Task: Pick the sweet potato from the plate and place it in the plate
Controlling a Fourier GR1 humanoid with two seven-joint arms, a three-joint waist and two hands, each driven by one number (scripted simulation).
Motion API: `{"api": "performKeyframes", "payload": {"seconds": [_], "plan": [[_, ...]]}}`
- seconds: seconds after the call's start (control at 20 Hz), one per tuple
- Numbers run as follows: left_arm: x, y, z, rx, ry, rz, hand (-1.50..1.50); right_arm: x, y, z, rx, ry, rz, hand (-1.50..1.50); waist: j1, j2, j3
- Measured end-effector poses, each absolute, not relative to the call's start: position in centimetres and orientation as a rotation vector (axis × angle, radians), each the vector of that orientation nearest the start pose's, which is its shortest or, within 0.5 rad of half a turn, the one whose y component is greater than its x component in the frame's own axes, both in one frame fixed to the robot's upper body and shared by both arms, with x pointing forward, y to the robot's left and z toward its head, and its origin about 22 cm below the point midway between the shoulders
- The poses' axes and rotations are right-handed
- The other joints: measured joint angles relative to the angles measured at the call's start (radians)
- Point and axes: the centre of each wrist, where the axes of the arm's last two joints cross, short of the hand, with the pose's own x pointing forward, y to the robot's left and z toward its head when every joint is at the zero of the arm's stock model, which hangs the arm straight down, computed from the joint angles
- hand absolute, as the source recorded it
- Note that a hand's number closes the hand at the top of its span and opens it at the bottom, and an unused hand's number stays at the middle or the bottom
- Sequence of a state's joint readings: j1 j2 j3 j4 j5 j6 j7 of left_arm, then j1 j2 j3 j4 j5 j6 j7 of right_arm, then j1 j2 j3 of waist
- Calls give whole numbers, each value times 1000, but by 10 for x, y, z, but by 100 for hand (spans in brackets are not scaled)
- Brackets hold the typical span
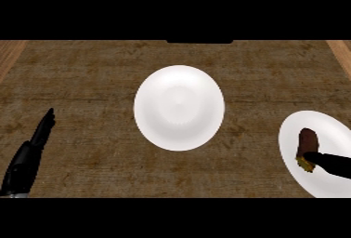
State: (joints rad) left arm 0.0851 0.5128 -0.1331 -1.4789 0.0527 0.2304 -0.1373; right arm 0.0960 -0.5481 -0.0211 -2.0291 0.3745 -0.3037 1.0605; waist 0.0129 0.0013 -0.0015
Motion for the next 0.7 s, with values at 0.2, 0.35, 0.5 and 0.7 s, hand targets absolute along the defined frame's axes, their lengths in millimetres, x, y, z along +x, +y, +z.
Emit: {"api": "performKeyframes", "payload": {"seconds": [0.2,0.35,0.5,0.7], "plan": [[216,330,-4,467,-1522,-301,0,212,-313,124,-879,-890,44,-150,-3,0,1],[217,336,-2,469,-1521,-303,0,221,-318,121,-854,-837,103,-150,-2,0,1],[215,332,-3,466,-1521,-300,0,224,-320,115,-823,-799,146,-150,-6,-1,1],[212,334,-3,469,-1512,-291,0,227,-330,103,-792,-758,174,-150,-9,-1,1]]}}
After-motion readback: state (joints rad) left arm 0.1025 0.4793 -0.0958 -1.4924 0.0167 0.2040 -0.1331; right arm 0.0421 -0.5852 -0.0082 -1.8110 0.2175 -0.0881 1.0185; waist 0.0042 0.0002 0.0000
